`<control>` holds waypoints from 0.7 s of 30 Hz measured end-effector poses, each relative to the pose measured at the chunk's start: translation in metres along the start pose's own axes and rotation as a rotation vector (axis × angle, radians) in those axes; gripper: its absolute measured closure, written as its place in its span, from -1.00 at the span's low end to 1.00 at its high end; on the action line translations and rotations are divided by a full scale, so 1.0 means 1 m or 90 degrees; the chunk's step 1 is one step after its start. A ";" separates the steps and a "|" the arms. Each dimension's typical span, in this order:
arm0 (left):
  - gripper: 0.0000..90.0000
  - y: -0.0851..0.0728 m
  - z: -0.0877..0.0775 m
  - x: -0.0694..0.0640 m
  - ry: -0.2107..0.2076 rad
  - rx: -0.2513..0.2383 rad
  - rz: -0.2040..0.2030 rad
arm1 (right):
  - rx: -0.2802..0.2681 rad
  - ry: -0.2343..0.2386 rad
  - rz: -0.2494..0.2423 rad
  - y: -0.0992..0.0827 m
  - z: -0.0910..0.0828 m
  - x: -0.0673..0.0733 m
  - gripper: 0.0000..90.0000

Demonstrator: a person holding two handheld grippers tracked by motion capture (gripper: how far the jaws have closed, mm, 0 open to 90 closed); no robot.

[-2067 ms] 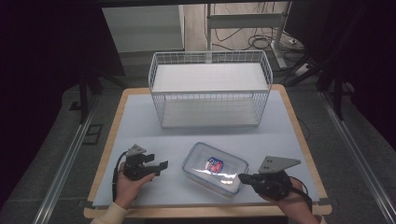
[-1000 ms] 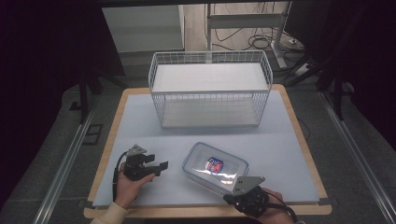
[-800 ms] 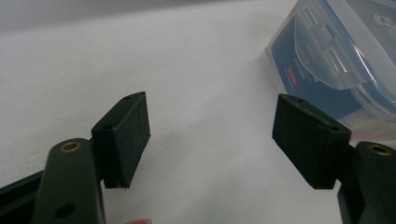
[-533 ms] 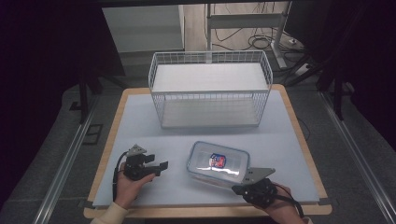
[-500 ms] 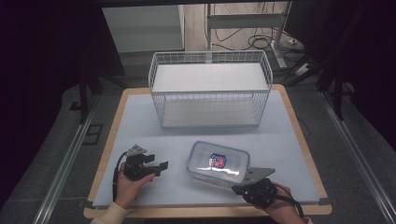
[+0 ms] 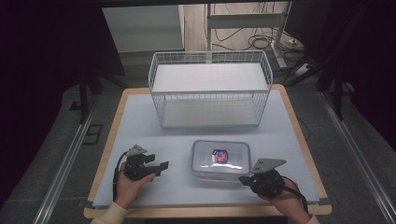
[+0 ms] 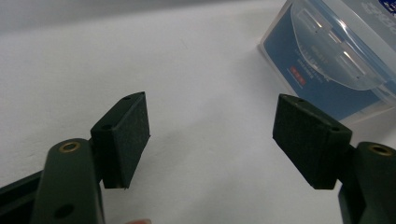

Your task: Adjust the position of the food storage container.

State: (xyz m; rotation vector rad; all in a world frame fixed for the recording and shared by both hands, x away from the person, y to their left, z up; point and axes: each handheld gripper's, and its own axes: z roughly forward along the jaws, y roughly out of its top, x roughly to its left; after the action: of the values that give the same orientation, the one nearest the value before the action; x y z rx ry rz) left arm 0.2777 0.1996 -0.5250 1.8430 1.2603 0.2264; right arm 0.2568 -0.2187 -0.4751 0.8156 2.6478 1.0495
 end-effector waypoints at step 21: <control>-0.46 0.009 -0.003 -0.010 -0.017 -0.007 0.002 | -0.102 -0.097 0.115 -0.015 -0.049 -0.057 1.00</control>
State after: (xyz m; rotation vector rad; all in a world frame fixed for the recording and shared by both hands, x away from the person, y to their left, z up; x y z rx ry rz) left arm 0.2774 0.1921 -0.5136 1.8331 1.2354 0.2094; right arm 0.2809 -0.2876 -0.4509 1.0693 2.3654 1.1728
